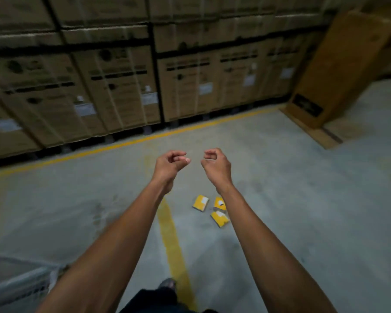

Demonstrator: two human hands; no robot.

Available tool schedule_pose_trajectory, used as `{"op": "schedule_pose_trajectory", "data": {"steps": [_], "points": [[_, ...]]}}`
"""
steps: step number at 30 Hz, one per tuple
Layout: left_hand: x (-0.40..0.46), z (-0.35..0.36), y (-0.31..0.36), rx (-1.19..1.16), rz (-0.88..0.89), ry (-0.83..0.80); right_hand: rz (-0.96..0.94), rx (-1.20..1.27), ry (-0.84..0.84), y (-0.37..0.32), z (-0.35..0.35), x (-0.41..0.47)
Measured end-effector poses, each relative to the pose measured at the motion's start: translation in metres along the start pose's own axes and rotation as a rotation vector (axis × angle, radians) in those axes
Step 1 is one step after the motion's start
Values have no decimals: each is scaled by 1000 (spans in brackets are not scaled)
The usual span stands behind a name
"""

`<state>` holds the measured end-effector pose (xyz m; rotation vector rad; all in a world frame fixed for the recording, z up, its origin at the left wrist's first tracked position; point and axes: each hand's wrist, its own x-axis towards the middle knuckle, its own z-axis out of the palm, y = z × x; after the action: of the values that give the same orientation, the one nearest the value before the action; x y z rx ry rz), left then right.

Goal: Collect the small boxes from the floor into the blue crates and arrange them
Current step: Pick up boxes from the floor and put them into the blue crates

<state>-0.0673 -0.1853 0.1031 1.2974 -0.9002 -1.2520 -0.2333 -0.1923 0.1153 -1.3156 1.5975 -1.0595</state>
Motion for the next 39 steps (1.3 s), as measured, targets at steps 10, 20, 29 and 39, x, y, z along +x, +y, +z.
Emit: {"op": "schedule_pose_trajectory", "data": {"steps": [10,20,29,39], "points": [[79,239,-68,16,-162,-308,165,-5,304,87,-200,73],[210,425,-116,26,-267,-231,222,-49,240,136,-322,242],[295,511,-109,-4,-222,-151,223,-4,128,157,-387,376],[350,545,-101,-70,-170,210,107,-41,-281,172,-393,515]]}}
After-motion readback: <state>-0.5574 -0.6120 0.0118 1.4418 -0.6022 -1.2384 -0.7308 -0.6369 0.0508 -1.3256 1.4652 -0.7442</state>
